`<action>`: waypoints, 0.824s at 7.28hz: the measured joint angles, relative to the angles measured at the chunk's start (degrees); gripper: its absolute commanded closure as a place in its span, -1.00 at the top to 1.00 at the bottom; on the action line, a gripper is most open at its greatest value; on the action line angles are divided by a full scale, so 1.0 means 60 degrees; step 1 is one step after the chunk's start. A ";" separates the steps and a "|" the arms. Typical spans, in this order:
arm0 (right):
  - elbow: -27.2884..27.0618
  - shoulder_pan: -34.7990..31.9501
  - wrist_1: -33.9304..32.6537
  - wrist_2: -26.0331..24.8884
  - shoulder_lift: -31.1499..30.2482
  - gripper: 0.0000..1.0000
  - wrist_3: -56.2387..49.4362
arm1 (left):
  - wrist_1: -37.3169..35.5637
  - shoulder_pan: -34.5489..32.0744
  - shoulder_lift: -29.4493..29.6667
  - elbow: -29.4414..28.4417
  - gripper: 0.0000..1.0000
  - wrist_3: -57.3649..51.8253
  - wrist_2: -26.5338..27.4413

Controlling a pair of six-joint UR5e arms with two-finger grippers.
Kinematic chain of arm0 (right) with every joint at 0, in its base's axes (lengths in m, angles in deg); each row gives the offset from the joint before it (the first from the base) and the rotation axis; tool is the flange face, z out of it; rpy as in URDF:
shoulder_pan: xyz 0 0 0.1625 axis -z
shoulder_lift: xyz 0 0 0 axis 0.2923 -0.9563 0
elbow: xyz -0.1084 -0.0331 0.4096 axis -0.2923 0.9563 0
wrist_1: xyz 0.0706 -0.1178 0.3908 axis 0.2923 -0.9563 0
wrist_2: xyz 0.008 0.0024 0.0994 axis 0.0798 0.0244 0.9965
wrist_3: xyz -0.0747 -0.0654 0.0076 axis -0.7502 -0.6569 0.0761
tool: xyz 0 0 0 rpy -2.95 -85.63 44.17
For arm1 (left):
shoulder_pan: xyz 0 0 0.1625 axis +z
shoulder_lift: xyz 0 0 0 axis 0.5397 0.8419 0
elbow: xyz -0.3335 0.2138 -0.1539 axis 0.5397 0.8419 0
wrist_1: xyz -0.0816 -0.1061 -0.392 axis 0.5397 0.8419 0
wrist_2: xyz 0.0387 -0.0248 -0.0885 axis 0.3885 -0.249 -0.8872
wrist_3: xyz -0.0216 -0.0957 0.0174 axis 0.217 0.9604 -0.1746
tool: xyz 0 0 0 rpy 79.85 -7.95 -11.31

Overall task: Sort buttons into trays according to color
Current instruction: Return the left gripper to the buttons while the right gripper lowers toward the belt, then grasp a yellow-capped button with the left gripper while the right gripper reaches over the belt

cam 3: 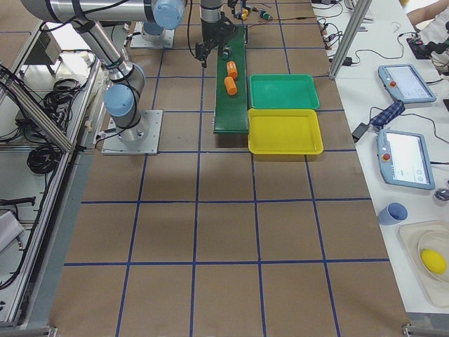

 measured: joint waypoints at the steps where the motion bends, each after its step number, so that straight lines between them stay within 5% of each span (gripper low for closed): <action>1: -0.0001 -0.0022 0.0004 0.0004 -0.0017 1.00 0.0131 | -0.0006 0.0651 0.0311 -0.0271 1.00 -0.0058 -0.0009; 6: -0.0099 -0.0098 0.0031 0.1360 0.0018 1.00 0.2396 | -0.0276 0.1283 0.2330 -0.1353 1.00 -0.0328 0.0021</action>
